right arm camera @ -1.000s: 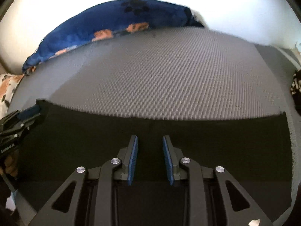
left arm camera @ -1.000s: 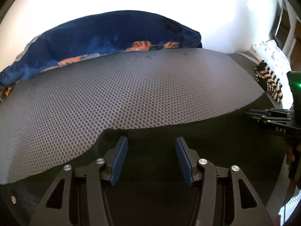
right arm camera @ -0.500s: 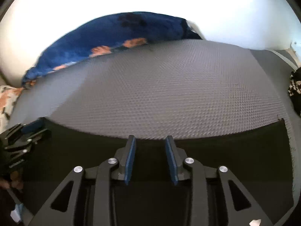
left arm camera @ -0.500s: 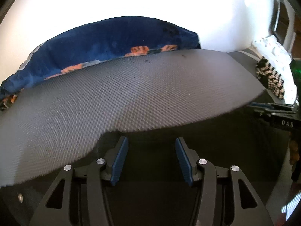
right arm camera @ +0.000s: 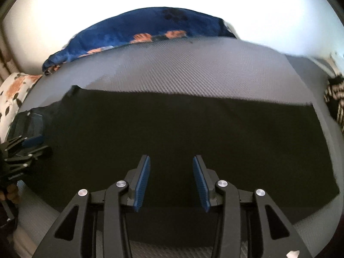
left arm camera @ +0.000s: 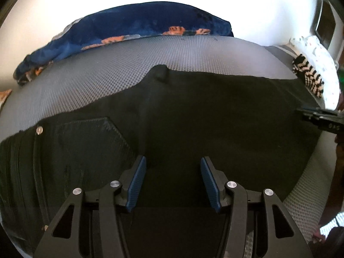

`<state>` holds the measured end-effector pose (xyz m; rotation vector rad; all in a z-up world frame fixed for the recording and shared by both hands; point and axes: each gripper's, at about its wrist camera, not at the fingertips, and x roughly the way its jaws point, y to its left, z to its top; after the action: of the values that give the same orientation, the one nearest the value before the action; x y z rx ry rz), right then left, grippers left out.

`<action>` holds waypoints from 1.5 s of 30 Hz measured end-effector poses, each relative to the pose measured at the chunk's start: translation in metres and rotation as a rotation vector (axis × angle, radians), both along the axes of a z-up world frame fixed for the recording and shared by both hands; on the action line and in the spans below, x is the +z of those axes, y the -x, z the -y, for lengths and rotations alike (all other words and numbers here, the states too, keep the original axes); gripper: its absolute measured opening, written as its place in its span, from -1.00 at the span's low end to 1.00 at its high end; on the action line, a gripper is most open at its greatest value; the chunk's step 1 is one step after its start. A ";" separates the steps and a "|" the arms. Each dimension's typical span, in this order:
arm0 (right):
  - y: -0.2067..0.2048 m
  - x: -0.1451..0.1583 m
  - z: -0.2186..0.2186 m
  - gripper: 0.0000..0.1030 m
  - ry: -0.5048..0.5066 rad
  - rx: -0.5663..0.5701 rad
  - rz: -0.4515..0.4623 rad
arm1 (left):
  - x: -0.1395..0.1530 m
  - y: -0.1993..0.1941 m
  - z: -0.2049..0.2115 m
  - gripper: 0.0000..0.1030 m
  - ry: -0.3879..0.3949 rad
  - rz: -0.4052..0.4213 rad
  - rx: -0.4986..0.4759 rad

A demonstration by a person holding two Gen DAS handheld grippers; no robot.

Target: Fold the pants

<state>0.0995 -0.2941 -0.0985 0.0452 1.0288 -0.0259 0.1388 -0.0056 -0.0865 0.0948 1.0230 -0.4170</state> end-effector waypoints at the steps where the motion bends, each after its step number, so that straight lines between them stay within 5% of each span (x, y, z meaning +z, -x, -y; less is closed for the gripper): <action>1: 0.003 -0.004 0.011 -0.24 0.013 -0.036 -0.010 | 0.000 0.000 -0.002 0.04 0.009 -0.001 0.000; 12: 0.029 0.001 0.099 -0.31 0.026 -0.262 -0.005 | -0.003 0.005 -0.004 0.04 0.007 0.025 0.016; 16: 0.041 0.016 0.114 -0.25 -0.116 -0.327 0.028 | -0.001 0.003 -0.008 0.06 0.045 0.000 0.044; 22: 0.085 0.028 0.149 -0.23 -0.323 -0.453 0.068 | 0.004 0.011 -0.003 0.33 0.048 -0.030 0.057; 29: 0.127 0.013 0.192 -0.22 -0.460 -0.620 0.080 | 0.007 0.027 0.002 0.41 0.067 -0.048 0.081; 37: 0.127 -0.004 0.232 -0.23 -0.619 -0.726 0.134 | 0.006 0.036 0.006 0.53 0.061 -0.054 0.121; 45: 0.109 -0.010 0.264 -0.58 -0.671 -0.793 0.209 | 0.002 0.038 0.013 0.61 0.019 -0.036 0.103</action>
<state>-0.0093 -0.5581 -0.1083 1.0434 0.7188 -0.3879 0.1005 -0.0181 -0.0843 0.0172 1.0548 -0.3356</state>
